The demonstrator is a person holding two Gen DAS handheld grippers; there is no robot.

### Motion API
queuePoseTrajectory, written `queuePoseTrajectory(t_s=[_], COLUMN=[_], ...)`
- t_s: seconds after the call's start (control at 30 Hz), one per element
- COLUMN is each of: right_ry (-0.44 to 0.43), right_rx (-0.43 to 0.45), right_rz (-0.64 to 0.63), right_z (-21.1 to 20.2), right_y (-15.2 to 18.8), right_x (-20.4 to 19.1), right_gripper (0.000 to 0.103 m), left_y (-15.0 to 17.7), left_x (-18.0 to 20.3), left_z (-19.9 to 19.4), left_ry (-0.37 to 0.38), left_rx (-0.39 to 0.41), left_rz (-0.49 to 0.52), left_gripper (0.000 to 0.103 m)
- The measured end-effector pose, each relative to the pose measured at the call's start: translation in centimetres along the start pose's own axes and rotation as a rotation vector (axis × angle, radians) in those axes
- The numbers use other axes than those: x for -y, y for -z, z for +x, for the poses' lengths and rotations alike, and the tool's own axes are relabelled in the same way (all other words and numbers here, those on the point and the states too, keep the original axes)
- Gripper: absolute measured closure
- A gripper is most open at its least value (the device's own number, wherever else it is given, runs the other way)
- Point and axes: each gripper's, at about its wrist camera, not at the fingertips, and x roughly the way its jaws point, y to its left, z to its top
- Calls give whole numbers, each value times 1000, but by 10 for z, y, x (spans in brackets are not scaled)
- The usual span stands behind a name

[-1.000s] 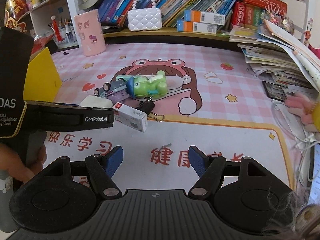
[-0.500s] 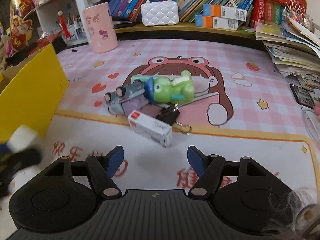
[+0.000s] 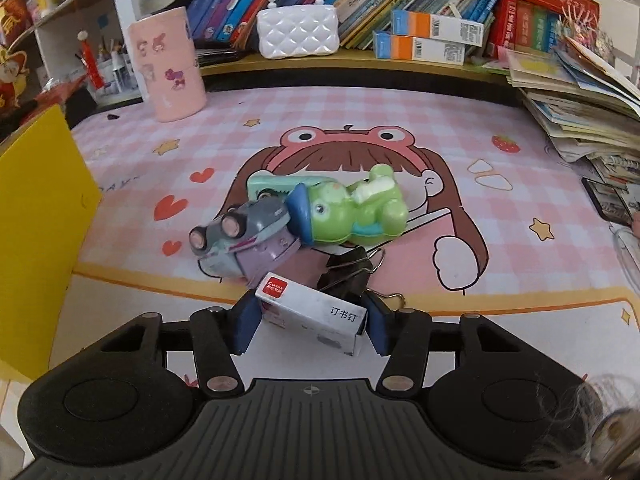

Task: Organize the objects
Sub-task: 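Close the right gripper on the white staple box while the left gripper holds the block, then carry the block in the left gripper and staple box in the right gripper over the yellow box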

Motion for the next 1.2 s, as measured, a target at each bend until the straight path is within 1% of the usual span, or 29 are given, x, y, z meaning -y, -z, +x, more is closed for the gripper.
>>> queuePoseTrajectory(t_s=[0.23, 0.43, 0.6, 0.77, 0.93, 1.2], right_ry=[-8, -14, -36, -52, -75, -98], right_rx=[11, -4, -4, 0, -13, -14], right_rz=[-55, -55, -46, -72, -145, -172], right_z=[-29, -62, -92, -118, -131, -147], right_y=[18, 34, 45, 62, 81, 100], right_x=[-3, -7, -15, -31, -57, -89], right_gripper=[52, 52, 52, 52, 52, 52], left_y=[6, 13, 22, 28, 37, 54], left_x=[-17, -32, -41, -51, -62, -90], left_z=[-1, -1, -2, -9, -18, -36], left_ry=[24, 53, 72, 96, 118, 113], left_rx=[-2, 2, 1, 11, 19, 18], left_rz=[-22, -27, -3, 0, 14, 7], left_gripper=[58, 58, 58, 58, 58, 58])
